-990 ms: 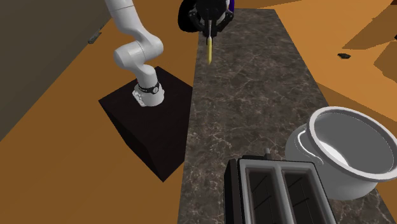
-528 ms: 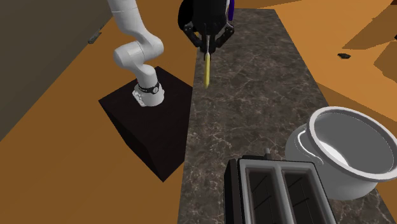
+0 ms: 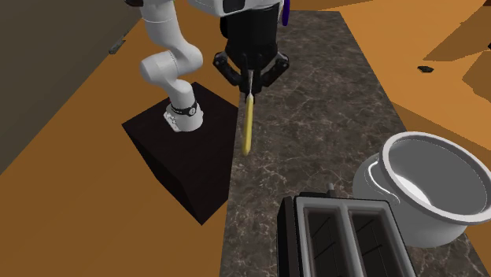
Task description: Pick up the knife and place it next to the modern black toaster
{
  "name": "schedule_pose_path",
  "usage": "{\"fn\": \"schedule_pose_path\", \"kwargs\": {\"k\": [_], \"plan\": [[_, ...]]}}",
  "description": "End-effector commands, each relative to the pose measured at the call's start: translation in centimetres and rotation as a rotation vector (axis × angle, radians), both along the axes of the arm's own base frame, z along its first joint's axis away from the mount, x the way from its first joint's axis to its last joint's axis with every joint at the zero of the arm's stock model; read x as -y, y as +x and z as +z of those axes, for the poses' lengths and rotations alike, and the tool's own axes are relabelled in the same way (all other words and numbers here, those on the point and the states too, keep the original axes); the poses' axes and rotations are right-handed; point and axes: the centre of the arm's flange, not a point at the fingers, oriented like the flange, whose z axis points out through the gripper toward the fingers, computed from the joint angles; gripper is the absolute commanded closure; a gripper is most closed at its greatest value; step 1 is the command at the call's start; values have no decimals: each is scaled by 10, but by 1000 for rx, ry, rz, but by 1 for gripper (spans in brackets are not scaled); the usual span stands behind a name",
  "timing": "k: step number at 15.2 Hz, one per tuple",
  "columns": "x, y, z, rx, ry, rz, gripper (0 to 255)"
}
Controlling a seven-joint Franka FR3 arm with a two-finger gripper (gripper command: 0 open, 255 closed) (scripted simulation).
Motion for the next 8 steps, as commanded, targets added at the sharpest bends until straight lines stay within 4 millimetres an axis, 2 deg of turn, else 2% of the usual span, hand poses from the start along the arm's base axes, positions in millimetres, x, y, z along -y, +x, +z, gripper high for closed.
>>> {"fn": "schedule_pose_path", "kwargs": {"k": [1,5,6,8], "plan": [[22,15,-3,0,-1,1,255],[66,44,-3,0,-1,1,255],[86,58,-2,0,-1,1,255],[86,58,-13,0,-1,1,255]]}}
